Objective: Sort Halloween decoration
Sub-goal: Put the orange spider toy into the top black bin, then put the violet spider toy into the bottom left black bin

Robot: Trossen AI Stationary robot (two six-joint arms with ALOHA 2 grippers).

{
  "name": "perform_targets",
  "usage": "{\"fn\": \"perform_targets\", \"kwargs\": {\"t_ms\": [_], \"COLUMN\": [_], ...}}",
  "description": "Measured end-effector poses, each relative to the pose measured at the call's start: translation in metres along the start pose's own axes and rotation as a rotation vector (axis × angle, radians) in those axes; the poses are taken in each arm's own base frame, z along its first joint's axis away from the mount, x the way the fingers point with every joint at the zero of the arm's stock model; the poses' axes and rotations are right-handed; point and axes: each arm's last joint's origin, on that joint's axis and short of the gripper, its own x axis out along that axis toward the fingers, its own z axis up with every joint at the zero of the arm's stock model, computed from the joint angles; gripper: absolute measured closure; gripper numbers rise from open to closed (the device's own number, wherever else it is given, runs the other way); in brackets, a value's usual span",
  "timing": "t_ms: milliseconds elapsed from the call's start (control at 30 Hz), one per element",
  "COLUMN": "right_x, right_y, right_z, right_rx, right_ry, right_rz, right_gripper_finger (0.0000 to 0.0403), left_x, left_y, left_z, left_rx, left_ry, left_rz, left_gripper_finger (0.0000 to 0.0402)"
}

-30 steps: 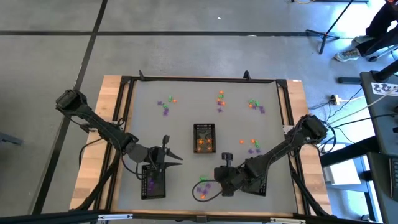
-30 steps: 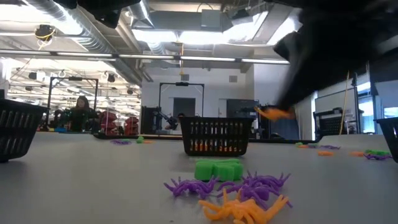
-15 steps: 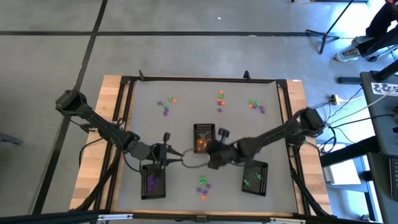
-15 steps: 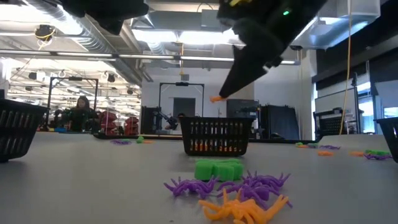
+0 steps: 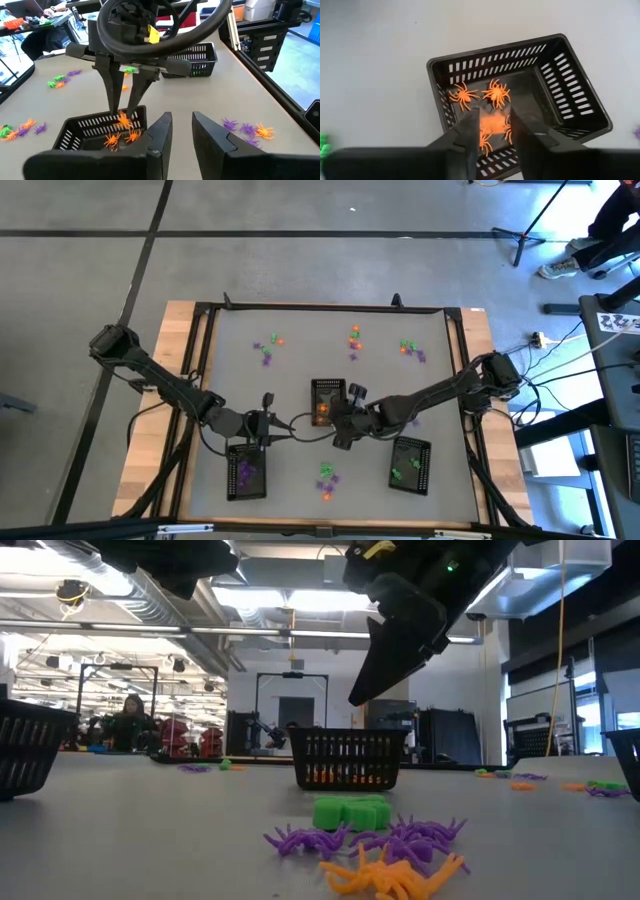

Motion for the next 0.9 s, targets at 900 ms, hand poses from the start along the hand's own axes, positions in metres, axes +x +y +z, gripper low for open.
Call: {"fn": "perform_targets", "kwargs": {"t_ms": [900], "right_x": [-0.039], "right_y": [0.114], "right_z": [-0.050], "right_rx": [-0.277], "right_ry": [-0.096], "right_rz": [0.439], "right_gripper_finger": [0.0255], "left_x": [0.000], "left_y": [0.001], "left_z": [-0.001], "left_rx": [0.000], "left_ry": [0.014], "left_rz": [0.003], "left_gripper_finger": [0.0335]}}
